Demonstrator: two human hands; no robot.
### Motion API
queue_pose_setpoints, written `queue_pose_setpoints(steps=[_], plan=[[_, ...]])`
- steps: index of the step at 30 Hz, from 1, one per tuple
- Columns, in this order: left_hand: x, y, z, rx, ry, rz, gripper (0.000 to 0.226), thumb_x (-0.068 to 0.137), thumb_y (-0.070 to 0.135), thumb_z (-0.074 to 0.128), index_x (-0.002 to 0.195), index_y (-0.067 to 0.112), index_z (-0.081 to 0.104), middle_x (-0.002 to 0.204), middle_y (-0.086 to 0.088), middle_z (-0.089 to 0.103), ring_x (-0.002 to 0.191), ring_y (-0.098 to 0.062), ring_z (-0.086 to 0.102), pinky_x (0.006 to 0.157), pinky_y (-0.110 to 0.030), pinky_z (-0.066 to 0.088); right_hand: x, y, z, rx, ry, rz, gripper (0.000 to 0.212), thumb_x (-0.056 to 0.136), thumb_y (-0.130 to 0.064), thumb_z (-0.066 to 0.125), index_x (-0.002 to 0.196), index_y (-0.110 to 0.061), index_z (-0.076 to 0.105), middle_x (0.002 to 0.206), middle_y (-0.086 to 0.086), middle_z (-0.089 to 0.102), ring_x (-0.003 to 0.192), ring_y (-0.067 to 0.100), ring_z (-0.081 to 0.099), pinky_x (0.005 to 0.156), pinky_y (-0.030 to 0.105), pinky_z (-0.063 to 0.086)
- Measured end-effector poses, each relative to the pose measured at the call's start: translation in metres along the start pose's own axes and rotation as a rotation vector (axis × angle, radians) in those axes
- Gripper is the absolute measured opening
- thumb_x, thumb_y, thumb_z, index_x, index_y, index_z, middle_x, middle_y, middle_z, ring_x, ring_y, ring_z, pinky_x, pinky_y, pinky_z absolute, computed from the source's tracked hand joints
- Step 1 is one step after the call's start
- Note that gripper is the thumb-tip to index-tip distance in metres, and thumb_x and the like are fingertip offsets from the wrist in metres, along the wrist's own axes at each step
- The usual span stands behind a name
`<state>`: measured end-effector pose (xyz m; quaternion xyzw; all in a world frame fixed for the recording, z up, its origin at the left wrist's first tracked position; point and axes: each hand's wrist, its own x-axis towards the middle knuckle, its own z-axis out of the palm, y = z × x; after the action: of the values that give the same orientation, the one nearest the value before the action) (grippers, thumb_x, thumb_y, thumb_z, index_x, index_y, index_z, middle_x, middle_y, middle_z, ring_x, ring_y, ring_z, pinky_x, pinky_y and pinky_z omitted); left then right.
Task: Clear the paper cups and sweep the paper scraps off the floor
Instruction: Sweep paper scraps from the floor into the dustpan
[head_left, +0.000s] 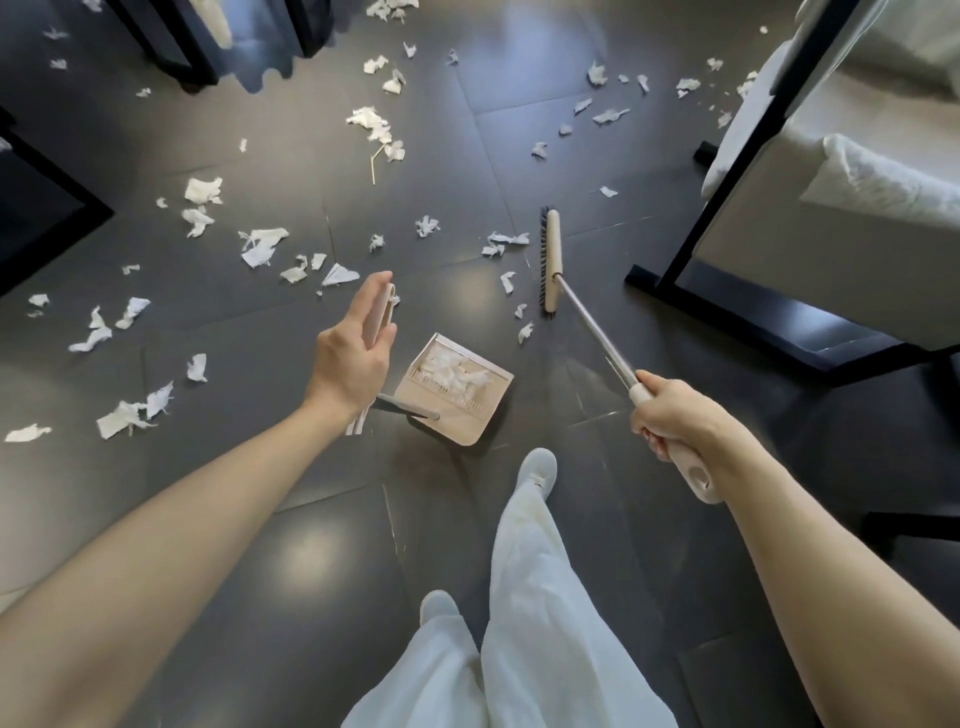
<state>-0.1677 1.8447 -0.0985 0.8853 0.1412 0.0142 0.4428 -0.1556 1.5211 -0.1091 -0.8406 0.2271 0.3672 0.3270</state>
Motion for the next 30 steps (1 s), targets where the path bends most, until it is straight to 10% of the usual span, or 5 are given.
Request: queue_pose_setpoints(steps=[15, 30], plan=[[0.158, 0.084, 0.105, 0.06, -0.073, -0.101, 0.055, 0.096, 0.006, 0.053, 0.143, 0.033, 0.042, 0.12, 0.025, 0.048, 0.097, 0.015, 0.048, 0.078, 0.007, 0.028, 0.209, -0.084, -0.154, -0.349, 0.012, -0.039, 0.068, 0.09, -0.005, 0.037, 0.153, -0.026, 0.021, 0.112, 0.015, 0.057, 0.081, 0.027, 0.061, 0.052, 0.029, 0.048], [0.224, 0.108, 0.134, 0.077, -0.04, -0.118, 0.055, 0.097, 0.009, 0.051, 0.144, 0.033, 0.039, 0.136, 0.006, 0.055, 0.113, -0.02, 0.058, 0.084, -0.011, 0.033, 0.148, -0.059, -0.158, -0.264, -0.385, 0.071, 0.086, 0.079, 0.0, 0.044, 0.147, -0.048, 0.024, 0.068, 0.008, 0.055, 0.043, 0.014, 0.045, 0.043, 0.024, 0.041]])
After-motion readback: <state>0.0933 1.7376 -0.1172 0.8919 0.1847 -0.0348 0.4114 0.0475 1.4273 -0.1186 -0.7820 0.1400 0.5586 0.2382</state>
